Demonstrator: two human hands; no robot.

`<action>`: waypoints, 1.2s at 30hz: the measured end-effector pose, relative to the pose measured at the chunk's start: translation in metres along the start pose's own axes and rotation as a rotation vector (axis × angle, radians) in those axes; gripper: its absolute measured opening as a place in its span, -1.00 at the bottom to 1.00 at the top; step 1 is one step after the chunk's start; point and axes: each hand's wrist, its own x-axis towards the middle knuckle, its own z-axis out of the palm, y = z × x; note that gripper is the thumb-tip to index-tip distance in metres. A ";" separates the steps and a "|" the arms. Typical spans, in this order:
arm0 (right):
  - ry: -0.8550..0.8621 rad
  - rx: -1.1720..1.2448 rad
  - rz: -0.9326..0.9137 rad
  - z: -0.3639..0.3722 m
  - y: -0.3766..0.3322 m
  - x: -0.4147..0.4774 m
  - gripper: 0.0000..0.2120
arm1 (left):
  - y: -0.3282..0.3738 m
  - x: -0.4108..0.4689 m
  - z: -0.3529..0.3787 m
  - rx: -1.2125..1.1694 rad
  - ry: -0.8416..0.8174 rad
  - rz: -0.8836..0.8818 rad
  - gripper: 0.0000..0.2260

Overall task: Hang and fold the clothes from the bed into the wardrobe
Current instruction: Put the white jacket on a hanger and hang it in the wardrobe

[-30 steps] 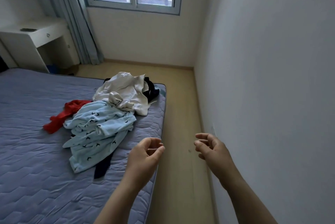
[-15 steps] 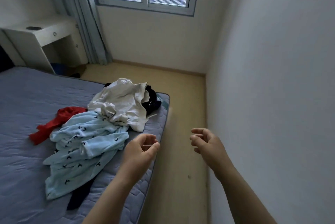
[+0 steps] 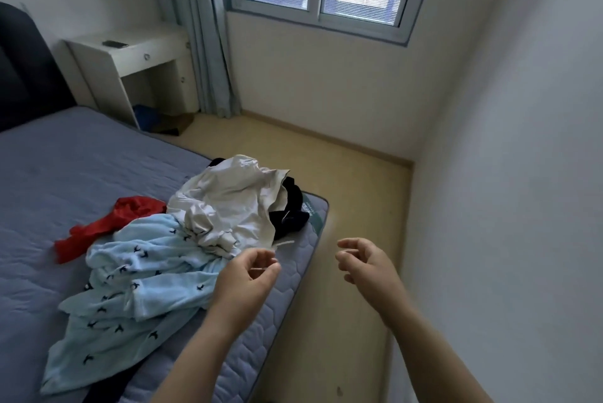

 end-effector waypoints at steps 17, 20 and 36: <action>-0.048 0.057 0.107 -0.040 -0.021 0.267 -0.84 | 0.027 0.246 0.077 0.036 0.026 -0.103 -0.89; -0.106 0.056 0.092 -0.055 -0.019 0.324 -0.83 | 0.036 0.288 0.107 0.034 0.098 -0.112 -0.91; -0.376 -0.079 0.009 -0.089 -0.067 0.573 -0.81 | 0.084 0.454 0.183 0.057 0.412 -0.251 -0.90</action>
